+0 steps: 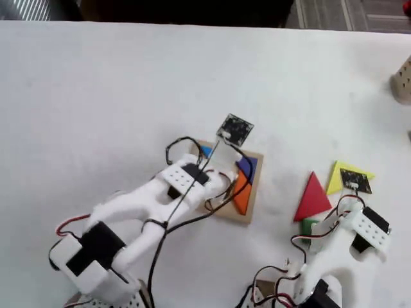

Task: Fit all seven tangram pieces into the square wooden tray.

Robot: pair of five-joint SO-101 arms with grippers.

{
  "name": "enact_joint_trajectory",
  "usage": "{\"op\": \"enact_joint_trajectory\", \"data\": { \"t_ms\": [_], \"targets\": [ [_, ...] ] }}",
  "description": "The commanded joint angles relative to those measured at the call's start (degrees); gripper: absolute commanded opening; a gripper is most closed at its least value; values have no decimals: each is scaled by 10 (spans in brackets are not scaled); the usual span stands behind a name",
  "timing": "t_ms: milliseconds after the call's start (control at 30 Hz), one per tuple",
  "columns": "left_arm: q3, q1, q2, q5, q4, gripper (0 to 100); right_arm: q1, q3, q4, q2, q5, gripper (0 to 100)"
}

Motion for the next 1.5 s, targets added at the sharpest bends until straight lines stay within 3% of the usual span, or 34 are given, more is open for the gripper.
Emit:
{"op": "enact_joint_trajectory", "data": {
  "t_ms": [0,233,433,633,767,967,1167,1467],
  "targets": [
    [-34,13,6,7,2,22,5,-2,-9,-8,9,18],
    [-35,79,6,9,-32,22,4,-2,-9,-9,9,18],
    [-47,44,2,11,-66,22,-1,-2,-9,-8,9,18],
    [-77,14,-52,10,33,22,-16,0,-17,-5,7,18],
    [-26,42,-148,6,104,22,-16,0,-17,-5,6,18],
    [83,98,-225,6,113,23,-16,1,-17,-4,4,18],
    [85,97,-205,7,108,23,-15,8,-29,-5,4,18],
    [-4,96,-36,7,112,23,-14,8,-29,-5,4,18]
  ]
}}
